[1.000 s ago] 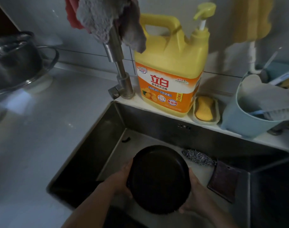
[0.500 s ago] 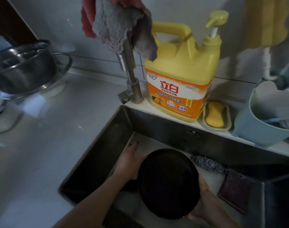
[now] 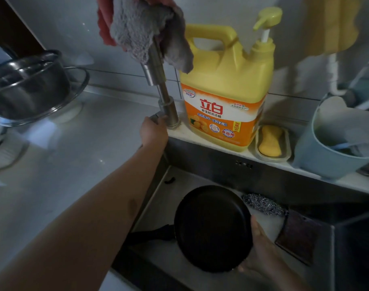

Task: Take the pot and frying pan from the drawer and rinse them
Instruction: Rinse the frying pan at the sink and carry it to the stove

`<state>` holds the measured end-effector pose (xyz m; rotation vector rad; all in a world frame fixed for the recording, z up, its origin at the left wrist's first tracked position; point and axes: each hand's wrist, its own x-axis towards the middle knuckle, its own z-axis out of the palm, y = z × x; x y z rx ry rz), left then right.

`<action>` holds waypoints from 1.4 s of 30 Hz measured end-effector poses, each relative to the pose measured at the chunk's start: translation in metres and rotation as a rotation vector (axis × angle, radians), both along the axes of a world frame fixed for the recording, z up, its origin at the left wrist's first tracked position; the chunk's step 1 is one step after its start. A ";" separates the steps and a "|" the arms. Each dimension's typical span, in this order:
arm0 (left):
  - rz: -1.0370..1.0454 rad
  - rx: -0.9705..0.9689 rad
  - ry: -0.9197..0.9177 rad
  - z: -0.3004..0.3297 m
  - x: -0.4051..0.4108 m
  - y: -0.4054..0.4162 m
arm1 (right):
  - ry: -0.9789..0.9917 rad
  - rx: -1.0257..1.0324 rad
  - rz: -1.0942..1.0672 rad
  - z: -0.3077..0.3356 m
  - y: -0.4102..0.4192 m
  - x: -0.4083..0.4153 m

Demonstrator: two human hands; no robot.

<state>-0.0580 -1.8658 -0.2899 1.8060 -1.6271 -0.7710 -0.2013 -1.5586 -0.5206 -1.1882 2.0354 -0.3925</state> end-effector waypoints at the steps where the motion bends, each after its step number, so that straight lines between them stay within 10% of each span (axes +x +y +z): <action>1: 0.002 -0.004 -0.047 0.001 0.000 0.001 | 0.002 0.004 0.001 -0.002 0.001 0.000; 42: -0.029 -0.042 0.052 -0.014 0.012 -0.012 | 0.025 -0.015 0.007 0.007 0.001 -0.001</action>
